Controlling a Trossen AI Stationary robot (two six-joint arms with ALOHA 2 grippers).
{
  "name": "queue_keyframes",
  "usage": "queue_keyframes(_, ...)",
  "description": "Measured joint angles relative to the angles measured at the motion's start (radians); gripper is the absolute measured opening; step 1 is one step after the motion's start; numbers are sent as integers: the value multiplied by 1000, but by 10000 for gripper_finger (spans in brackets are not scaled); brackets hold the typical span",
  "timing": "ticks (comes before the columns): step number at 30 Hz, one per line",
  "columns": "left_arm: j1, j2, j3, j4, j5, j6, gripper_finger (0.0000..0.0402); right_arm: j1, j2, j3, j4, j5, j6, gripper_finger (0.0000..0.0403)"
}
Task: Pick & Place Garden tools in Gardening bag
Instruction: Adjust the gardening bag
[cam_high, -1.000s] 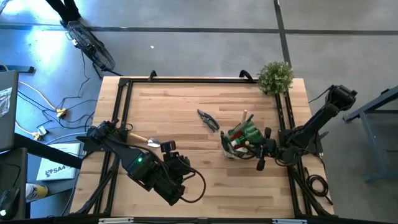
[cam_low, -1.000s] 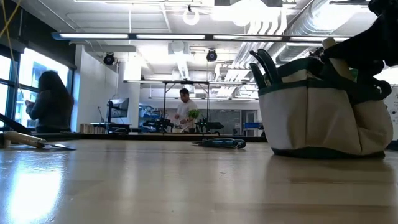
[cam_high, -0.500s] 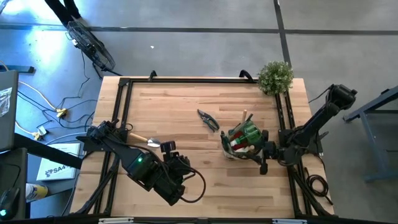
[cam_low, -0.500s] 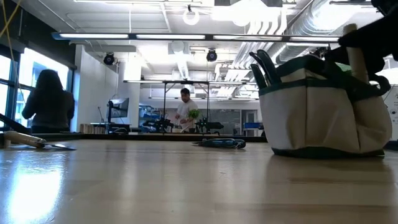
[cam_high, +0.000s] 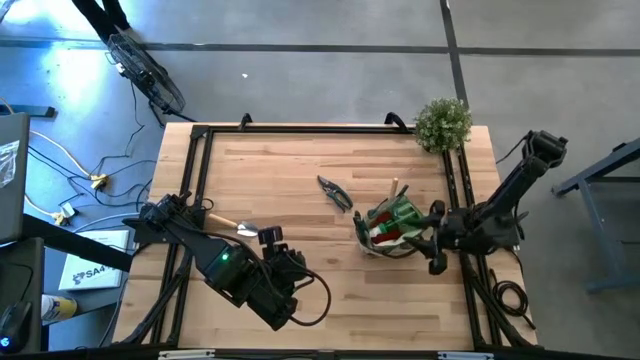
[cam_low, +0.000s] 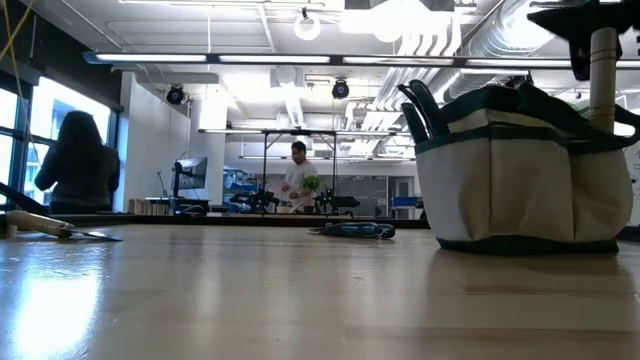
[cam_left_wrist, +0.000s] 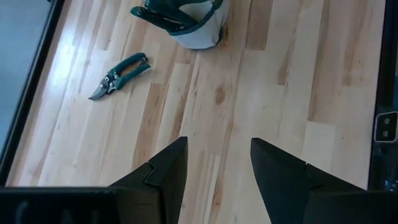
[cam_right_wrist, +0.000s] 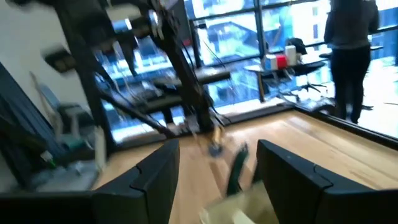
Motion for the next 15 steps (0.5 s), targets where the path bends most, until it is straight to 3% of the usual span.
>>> queue_keyframes(7,0,0,0,11,-26,6,168,34,-74,0,123,-38,-21,206)
queue_keyframes(15,1,0,0,84,-46,123,168,35,-117,0,226,-367,-94,206)
